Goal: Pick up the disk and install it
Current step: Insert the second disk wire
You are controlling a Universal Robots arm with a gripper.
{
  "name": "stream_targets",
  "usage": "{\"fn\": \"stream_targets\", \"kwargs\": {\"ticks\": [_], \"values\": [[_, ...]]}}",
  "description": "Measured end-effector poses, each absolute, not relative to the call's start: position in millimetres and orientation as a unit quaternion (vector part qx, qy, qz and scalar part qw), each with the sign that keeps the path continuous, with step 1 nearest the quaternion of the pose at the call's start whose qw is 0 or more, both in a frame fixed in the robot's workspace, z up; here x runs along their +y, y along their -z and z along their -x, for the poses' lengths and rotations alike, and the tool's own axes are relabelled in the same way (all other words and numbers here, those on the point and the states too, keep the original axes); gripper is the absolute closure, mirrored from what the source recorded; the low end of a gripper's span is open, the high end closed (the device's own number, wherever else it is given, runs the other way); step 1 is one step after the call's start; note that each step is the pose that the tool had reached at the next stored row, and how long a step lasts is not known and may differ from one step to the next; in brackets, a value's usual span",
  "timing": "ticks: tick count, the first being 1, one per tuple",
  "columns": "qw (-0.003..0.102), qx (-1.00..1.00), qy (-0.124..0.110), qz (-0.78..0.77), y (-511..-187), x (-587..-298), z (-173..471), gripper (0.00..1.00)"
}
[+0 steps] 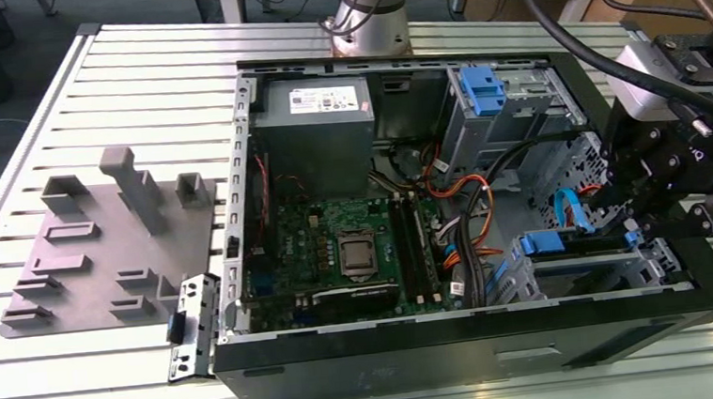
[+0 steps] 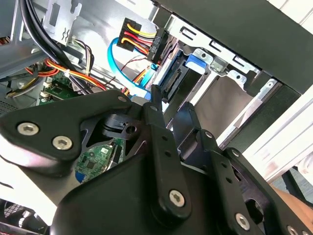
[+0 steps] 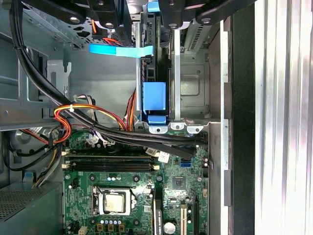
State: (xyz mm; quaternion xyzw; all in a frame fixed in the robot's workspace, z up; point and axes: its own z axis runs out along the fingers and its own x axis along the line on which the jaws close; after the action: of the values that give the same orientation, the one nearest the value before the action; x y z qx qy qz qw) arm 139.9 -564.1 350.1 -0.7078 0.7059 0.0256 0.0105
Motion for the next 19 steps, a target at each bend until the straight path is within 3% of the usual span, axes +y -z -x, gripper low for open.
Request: {"fn": "stream_targets", "kwargs": {"ticks": [19], "values": [[0.008,0.706,-0.028,0.708,-353.4,-564.1,-140.0,0.64]]}}
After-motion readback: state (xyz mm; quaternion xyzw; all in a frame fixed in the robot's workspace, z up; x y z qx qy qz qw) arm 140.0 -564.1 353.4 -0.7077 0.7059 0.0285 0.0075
